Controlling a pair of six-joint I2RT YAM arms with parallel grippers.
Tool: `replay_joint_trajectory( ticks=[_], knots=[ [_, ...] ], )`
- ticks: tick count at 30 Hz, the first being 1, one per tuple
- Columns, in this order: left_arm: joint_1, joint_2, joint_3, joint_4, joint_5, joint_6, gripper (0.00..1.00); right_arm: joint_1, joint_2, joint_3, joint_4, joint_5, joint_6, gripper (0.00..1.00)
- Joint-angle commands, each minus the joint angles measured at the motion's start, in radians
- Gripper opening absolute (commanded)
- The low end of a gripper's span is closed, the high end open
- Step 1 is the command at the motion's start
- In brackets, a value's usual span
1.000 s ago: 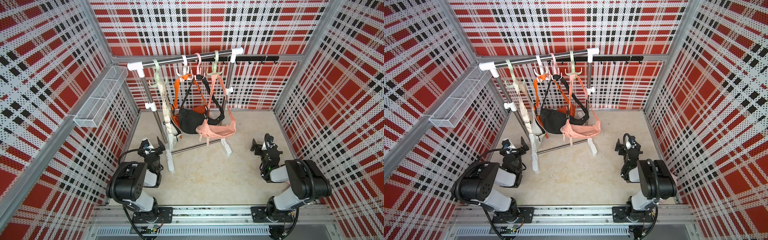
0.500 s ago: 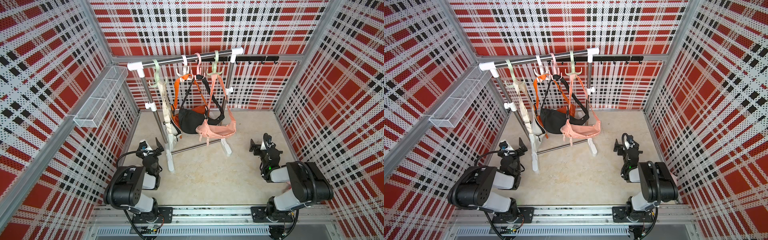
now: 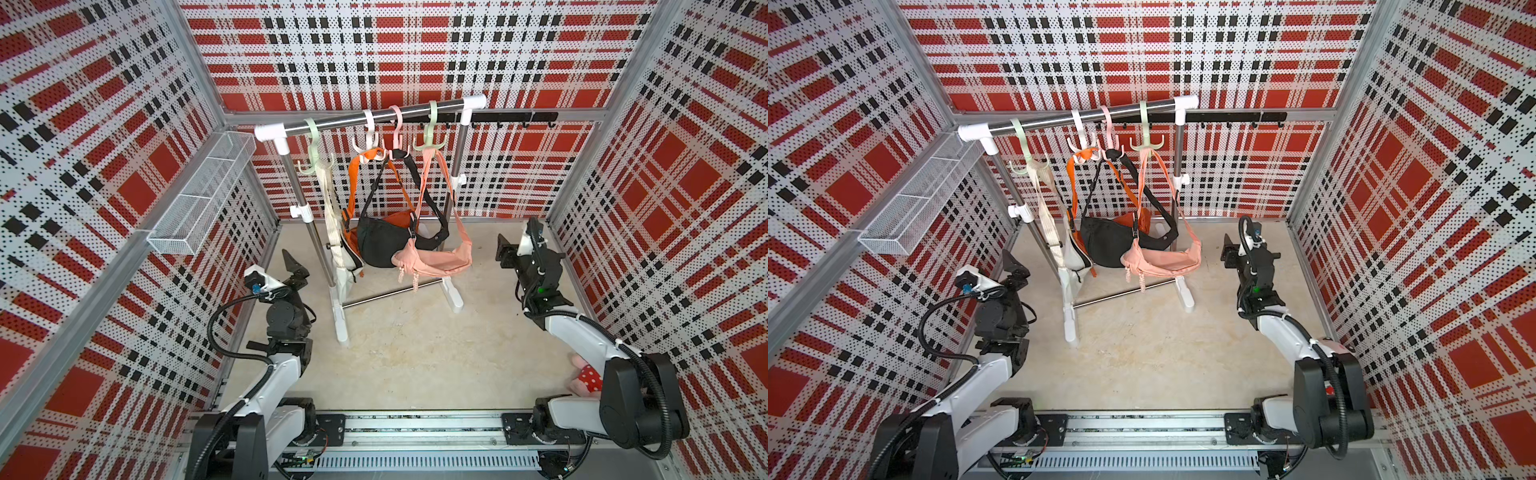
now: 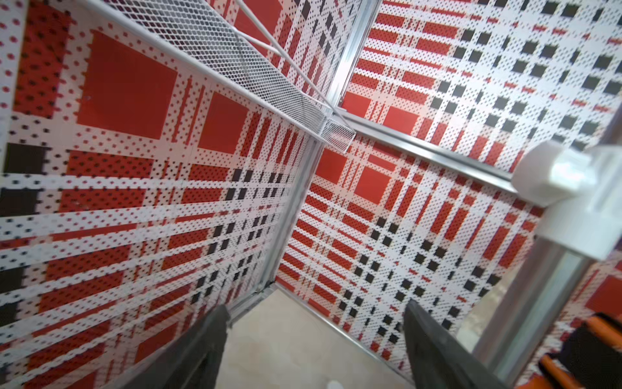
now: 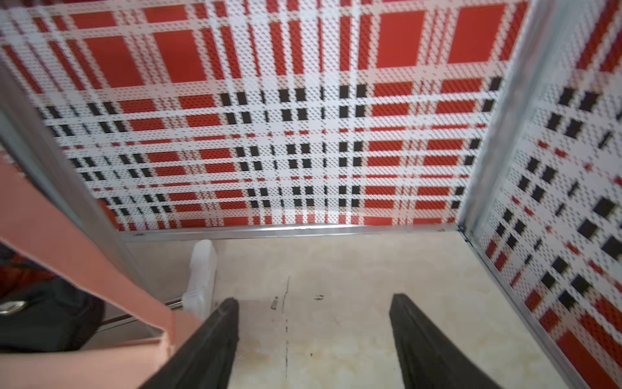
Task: Take the bag off the hook
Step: Move the clothesline to the center of the board.
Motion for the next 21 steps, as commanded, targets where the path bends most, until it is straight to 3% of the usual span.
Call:
replay_joint_trajectory(
  ticks=[1,6,11,21],
  knots=[
    [0.014,-0.052,0.018,-0.166,0.133,-0.151,0.80,0.001,0.023,0.138,-0.161,-0.078,0.054,0.63],
    [0.022,-0.126,0.103,-0.334,0.241,-0.140,0.75,0.001,0.147,0.415,-0.352,-0.242,0.092,0.44],
    [0.047,-0.151,0.185,-0.463,0.368,-0.110,0.72,0.003,0.234,0.516,-0.317,-0.348,0.171,0.42],
    [0.076,-0.086,0.250,-0.463,0.545,-0.064,0.69,0.022,0.422,0.749,-0.366,-0.564,0.166,0.45]
  ],
)
